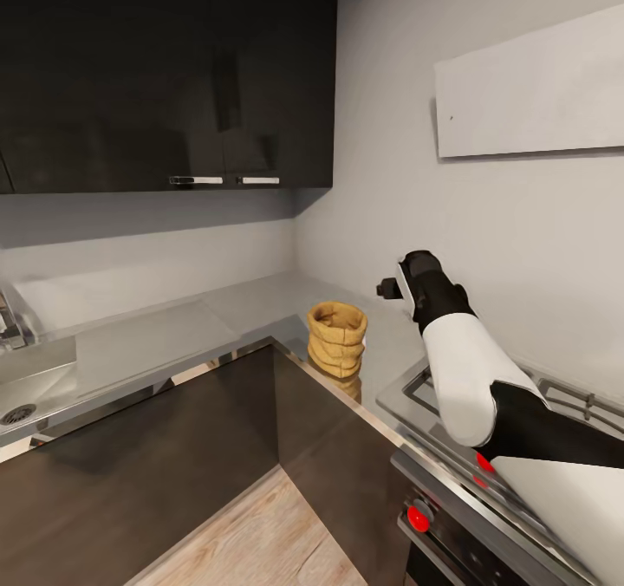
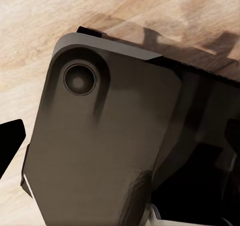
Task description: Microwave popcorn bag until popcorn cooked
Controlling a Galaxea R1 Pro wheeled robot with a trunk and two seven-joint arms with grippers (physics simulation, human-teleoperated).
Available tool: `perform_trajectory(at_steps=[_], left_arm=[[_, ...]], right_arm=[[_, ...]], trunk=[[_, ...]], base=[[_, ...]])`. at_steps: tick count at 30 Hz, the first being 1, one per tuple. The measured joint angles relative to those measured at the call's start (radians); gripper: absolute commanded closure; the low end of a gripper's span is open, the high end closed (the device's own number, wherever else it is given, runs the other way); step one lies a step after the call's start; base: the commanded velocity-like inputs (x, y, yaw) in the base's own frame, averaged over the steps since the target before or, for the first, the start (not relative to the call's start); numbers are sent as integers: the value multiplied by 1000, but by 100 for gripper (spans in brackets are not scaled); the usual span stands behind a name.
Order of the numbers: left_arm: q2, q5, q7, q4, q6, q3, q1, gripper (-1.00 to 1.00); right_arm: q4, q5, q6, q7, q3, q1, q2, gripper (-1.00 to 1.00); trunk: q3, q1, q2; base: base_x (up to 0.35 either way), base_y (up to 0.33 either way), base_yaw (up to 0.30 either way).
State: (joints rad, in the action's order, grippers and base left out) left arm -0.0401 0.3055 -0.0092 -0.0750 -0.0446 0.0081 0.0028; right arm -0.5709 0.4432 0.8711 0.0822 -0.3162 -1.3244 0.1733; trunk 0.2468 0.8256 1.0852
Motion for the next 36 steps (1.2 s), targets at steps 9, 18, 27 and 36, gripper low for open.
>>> perform_trajectory(at_steps=[9, 18, 27, 36], left_arm=[[0, 0, -6, 0, 0, 1, 0, -100], [1, -1, -7, 0, 1, 2, 0, -100], [1, -1, -7, 0, 0, 1, 0, -100], [1, -1, -7, 0, 0, 2, 0, -100]], right_arm=[[75, -3, -103, -36, 5, 12, 0, -100], [124, 0, -157, -62, 10, 14, 0, -100], [208, 1, -198, -57, 11, 14, 0, -100], [362, 2, -354, -59, 12, 13, 0, -100]], trunk=[[0, 0, 0], [0, 0, 0], [0, 0, 0], [0, 0, 0]], base=[[0, 0, 0], [123, 0, 0], [126, 0, 0], [1, 0, 0]])
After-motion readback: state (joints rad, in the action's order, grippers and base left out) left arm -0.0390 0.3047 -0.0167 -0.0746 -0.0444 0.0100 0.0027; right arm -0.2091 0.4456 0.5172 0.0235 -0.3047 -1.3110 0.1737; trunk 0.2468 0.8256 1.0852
